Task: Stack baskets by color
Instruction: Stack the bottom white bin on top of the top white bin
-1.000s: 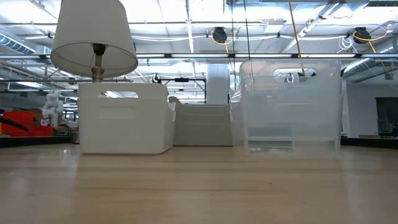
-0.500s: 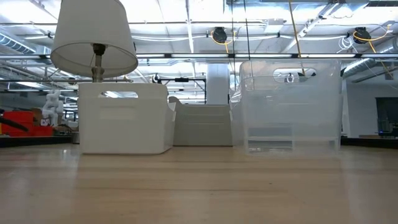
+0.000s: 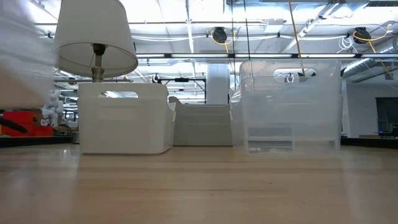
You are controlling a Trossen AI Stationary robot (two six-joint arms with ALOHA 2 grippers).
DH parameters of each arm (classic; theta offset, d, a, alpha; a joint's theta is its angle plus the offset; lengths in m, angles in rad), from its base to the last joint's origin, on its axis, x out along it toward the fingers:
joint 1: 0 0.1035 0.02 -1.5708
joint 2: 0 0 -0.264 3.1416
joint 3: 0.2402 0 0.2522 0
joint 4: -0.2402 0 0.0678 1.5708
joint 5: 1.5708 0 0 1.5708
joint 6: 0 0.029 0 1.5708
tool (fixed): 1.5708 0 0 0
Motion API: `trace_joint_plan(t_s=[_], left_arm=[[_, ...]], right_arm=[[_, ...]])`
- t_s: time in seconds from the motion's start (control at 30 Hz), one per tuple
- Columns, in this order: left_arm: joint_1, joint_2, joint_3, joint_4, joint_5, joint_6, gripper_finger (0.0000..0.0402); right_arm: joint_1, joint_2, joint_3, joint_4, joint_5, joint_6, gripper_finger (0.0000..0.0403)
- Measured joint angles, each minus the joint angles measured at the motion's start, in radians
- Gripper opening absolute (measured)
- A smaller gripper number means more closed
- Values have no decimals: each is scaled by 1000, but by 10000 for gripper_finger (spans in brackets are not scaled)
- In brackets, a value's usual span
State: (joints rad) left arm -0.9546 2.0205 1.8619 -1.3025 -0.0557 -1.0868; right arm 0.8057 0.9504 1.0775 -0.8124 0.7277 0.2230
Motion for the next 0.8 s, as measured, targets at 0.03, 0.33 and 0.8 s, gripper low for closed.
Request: trace_joint_plan(t_s=[0.03, 0.33, 0.8], left_arm=[[8, 0, 20, -13, -5, 30, 5], [53, 0, 173, -229, -16, 192, 5], [136, -7, 280, -269, -191, 776, 5]], right_arm=[[0, 0, 0, 0, 0, 0, 16], [0, 0, 0, -1, -29, 7, 16], [1, 0, 0, -3, -104, 26, 16]])
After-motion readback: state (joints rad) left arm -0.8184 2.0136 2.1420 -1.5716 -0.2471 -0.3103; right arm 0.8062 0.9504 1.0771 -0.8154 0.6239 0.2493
